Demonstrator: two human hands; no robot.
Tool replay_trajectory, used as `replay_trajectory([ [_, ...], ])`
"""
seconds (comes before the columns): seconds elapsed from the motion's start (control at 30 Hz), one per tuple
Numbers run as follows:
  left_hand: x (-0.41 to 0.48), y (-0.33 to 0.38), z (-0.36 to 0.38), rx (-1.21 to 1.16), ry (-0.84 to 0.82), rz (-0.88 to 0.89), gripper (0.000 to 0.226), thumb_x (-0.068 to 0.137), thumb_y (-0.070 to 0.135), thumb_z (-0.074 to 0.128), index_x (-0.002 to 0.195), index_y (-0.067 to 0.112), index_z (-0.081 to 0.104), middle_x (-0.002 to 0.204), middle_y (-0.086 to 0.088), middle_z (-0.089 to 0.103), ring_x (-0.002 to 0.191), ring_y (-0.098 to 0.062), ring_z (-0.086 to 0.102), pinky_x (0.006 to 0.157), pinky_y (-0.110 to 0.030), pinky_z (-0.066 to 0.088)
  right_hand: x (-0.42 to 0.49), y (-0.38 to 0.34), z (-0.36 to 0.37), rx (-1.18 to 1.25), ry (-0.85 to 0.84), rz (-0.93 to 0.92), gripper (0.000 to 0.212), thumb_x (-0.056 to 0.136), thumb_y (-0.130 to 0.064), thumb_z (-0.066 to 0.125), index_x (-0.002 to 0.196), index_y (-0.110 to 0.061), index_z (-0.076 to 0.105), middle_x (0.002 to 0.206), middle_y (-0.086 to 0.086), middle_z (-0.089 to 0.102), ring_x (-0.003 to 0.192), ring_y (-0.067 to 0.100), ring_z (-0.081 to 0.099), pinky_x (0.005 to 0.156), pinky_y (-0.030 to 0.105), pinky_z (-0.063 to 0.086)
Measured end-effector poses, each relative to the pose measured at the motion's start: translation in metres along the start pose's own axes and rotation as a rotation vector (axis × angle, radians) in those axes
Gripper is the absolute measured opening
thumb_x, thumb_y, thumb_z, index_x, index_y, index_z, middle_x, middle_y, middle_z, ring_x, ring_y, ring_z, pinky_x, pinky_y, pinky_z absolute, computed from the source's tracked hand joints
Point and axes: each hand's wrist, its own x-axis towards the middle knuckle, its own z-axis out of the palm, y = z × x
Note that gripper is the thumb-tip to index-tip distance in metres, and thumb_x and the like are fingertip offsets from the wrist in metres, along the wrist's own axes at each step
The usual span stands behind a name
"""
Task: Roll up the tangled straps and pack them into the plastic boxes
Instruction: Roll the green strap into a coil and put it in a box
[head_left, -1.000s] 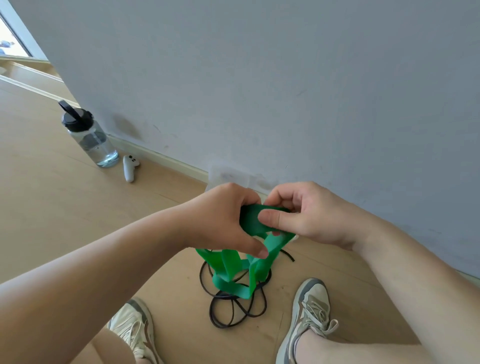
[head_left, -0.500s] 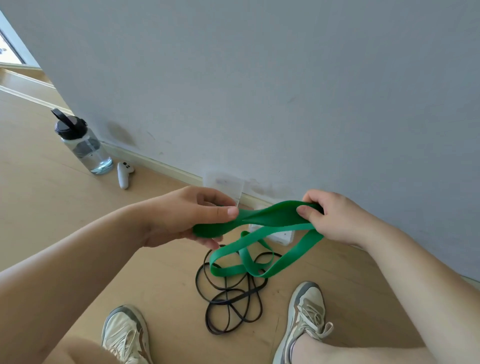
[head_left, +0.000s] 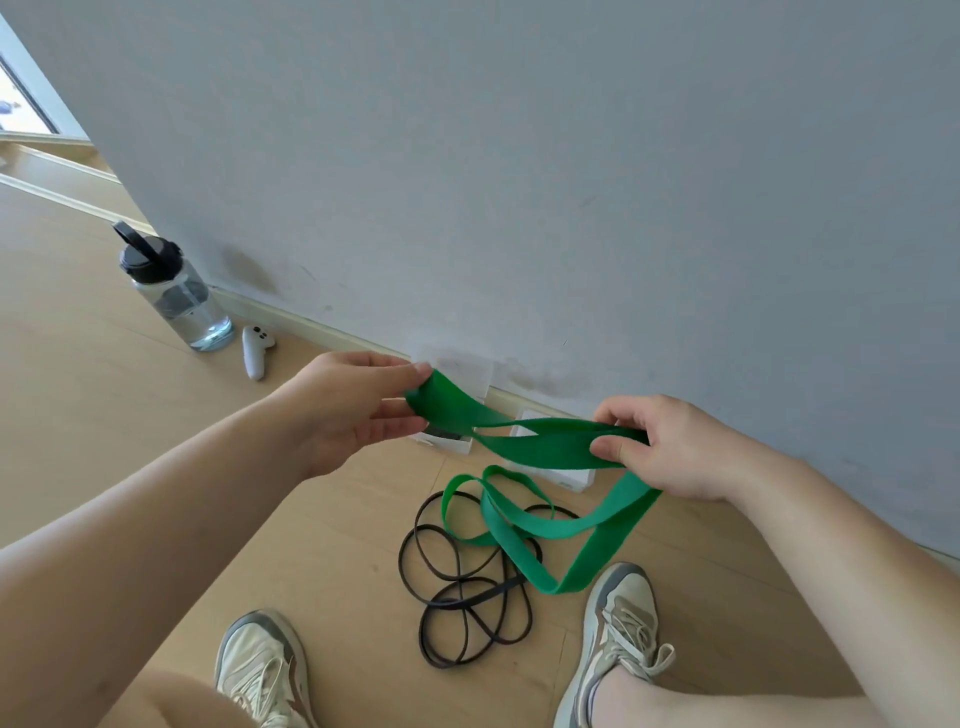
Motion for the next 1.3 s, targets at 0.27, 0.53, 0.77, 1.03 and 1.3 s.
replay_trajectory([
  [0.27, 0.008, -0.006, 0.001, 0.209, 0.106, 0.087, 0.033, 0.082, 0.008, 0.087, 0.109, 0.006, 0.069, 0.108, -0.016, 0.073, 0.080, -0.027, 0.078, 0.064, -0.033, 0.062, -0.001, 0.001, -0.001, 0.025, 0.047, -0.037, 0.009, 0.101, -0.031, 0.061, 0.092, -0.032, 0.063, 0.084, 0.000, 0.069, 0.078, 0.021, 0.061, 0.074, 0.035, 0.050],
  [0.53, 0.010, -0.005, 0.006, 0.145, 0.044, 0.014, 0.030, 0.089, 0.024, 0.080, 0.109, 0.003, 0.070, 0.091, -0.010, 0.078, 0.081, -0.024, 0.078, 0.075, -0.034, 0.062, 0.003, 0.000, -0.001, -0.054, 0.167, -0.040, 0.008, 0.099, -0.037, 0.060, 0.091, -0.036, 0.058, 0.069, -0.010, 0.060, 0.066, 0.015, 0.055, 0.068, 0.039, 0.049],
  [0.77, 0.005, -0.012, 0.011, 0.185, 0.038, -0.053, 0.017, 0.098, 0.003, 0.064, 0.110, 0.013, 0.072, 0.104, -0.012, 0.080, 0.086, -0.021, 0.075, 0.081, -0.042, 0.061, 0.006, 0.012, 0.004, -0.069, 0.176, 0.028, 0.008, 0.099, -0.040, 0.059, 0.092, -0.037, 0.057, 0.067, -0.019, 0.059, 0.065, 0.017, 0.055, 0.070, 0.042, 0.050],
  [1.03, 0.004, 0.000, 0.023, -0.634, -0.017, -0.045, 0.033, 0.102, -0.009, 0.051, 0.130, 0.008, 0.055, 0.113, -0.024, 0.072, 0.083, -0.026, 0.077, 0.070, -0.038, 0.066, 0.003, 0.002, 0.015, -0.098, 0.108, 0.037, 0.017, 0.101, -0.039, 0.057, 0.086, -0.039, 0.051, 0.071, -0.006, 0.059, 0.065, 0.017, 0.055, 0.061, 0.035, 0.045],
  [1.3, -0.011, 0.002, 0.015, 0.050, -0.189, 0.052, 0.057, 0.079, -0.007, 0.082, 0.130, 0.012, 0.064, 0.103, -0.007, 0.073, 0.087, -0.019, 0.078, 0.088, -0.035, 0.063, -0.001, -0.006, 0.004, 0.078, 0.029, 0.007, 0.017, 0.104, -0.029, 0.056, 0.088, -0.035, 0.060, 0.078, -0.005, 0.070, 0.075, 0.018, 0.064, 0.072, 0.036, 0.051],
])
